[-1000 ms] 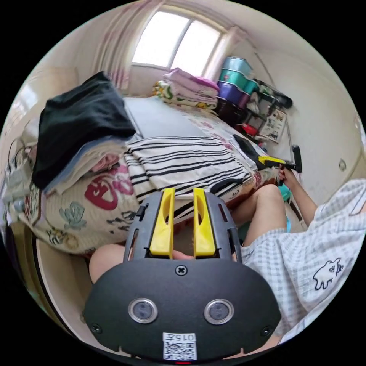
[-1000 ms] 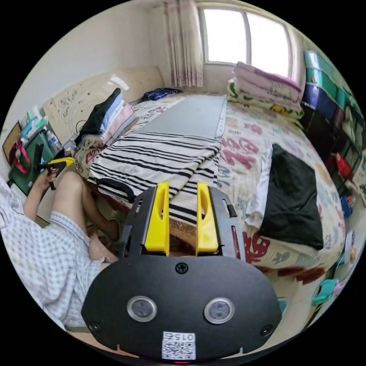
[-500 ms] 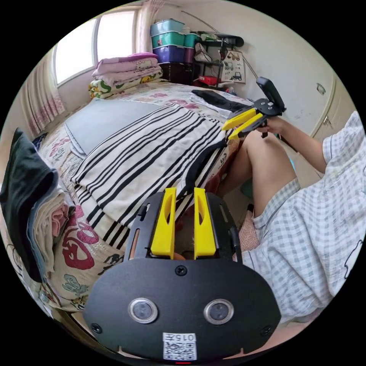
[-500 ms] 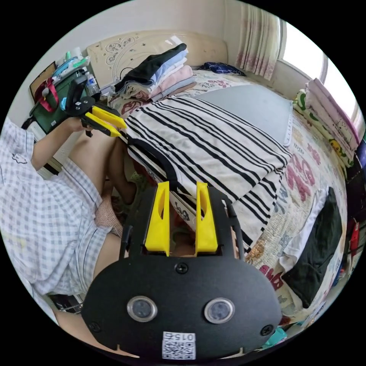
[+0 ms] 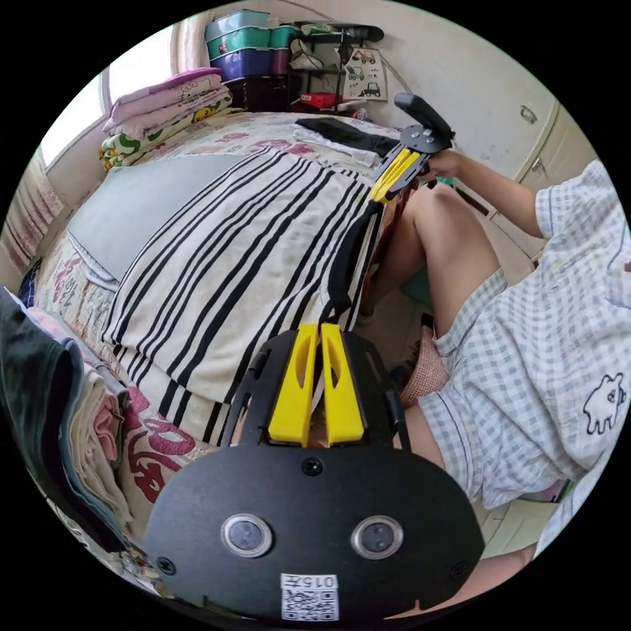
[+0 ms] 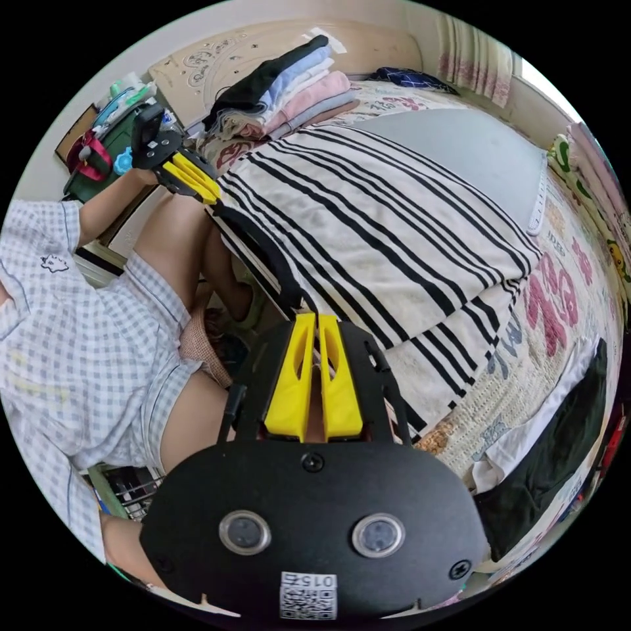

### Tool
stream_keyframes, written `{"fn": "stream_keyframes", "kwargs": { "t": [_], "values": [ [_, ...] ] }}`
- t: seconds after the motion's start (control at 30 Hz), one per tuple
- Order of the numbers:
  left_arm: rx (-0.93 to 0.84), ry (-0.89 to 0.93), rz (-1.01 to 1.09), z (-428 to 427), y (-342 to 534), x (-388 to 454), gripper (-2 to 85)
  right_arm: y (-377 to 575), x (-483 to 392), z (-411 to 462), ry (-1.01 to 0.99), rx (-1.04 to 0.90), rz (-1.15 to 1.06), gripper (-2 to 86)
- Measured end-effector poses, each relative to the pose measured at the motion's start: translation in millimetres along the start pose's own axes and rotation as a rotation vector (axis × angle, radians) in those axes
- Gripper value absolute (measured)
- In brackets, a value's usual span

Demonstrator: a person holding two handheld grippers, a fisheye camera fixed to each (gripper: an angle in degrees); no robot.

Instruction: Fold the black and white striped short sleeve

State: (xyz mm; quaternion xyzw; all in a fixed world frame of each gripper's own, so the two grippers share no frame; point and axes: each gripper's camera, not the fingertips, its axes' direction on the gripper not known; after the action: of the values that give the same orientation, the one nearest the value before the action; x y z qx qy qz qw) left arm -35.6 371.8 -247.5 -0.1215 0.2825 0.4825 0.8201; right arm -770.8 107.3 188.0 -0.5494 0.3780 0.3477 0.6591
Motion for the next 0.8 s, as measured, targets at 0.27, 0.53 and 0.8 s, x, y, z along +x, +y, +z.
{"fn": "stream_keyframes", "kwargs": {
  "t": [0.27,0.53,0.8],
  "values": [
    [0.148,-0.182,-0.065,-76,-87,-116,0.9,-124,104,-76,0.169,0.157,0.112,0.2],
    [0.613,-0.385,-0.484,-162,-165,-221,7.8,-306,218,-166,-0.026,0.623,0.281,6.7],
    [0.206,-0.3,-0.356,-7,-103,-200,9.7,-304,243,28,0.041,0.215,0.139,10.1]
  ]
}}
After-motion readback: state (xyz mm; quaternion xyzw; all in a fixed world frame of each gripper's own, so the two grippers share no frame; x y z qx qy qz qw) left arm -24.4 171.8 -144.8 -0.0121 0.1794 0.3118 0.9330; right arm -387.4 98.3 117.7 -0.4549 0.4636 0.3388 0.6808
